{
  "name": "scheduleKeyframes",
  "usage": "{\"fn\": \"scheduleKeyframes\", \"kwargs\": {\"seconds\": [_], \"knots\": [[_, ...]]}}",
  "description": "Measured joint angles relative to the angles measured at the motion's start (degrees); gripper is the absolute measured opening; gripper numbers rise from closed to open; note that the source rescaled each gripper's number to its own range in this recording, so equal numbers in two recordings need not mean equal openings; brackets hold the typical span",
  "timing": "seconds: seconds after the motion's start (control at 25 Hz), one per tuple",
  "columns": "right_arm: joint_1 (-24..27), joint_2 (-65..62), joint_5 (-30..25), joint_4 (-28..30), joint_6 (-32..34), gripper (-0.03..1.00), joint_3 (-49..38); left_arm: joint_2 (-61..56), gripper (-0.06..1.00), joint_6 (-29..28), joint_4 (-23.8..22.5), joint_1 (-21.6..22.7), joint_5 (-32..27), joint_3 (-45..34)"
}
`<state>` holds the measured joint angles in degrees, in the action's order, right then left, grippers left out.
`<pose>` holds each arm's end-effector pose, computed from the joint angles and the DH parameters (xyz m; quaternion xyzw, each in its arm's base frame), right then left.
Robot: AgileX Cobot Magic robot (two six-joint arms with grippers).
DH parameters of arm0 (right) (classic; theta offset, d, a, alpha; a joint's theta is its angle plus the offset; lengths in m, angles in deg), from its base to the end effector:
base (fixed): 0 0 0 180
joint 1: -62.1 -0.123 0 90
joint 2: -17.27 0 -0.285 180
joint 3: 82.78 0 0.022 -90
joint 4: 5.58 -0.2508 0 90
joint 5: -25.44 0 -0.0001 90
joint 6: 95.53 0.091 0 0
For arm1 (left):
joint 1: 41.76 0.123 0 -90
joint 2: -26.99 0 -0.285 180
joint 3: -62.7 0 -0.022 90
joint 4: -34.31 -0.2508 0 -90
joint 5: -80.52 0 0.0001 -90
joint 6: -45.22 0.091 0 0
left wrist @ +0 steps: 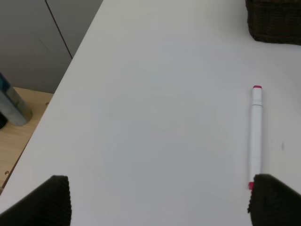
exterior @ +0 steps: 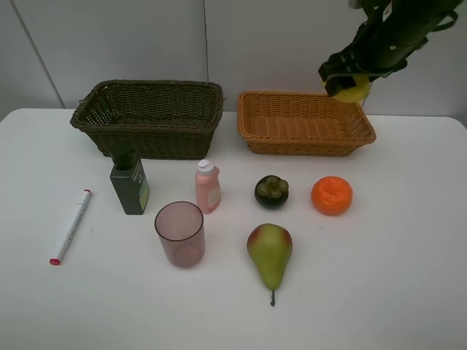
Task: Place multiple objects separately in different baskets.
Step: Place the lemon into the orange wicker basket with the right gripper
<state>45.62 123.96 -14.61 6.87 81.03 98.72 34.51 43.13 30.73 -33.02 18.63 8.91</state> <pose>0.3697 0.0962 0.2780 -0.2216 0.9243 -0.0571 0.3054 0.0021 0.0054 0.2502 -0.0831 0.8753 0.0588 0.4728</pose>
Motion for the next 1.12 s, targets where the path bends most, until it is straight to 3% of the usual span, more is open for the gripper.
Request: {"fn": "scheduleKeyframes", "kwargs": {"seconds": [0.64, 1.12], "knots": [[4.5, 17.9, 16.6, -3.0, 0.0, 0.0, 4.1, 0.0, 1.0, 0.0, 0.0, 0.0, 0.0, 0.0], [5.9, 21.2, 19.9, -3.1, 0.0, 0.0, 4.1, 0.0, 1.0, 0.0, 0.0, 0.0, 0.0, 0.0]]}}
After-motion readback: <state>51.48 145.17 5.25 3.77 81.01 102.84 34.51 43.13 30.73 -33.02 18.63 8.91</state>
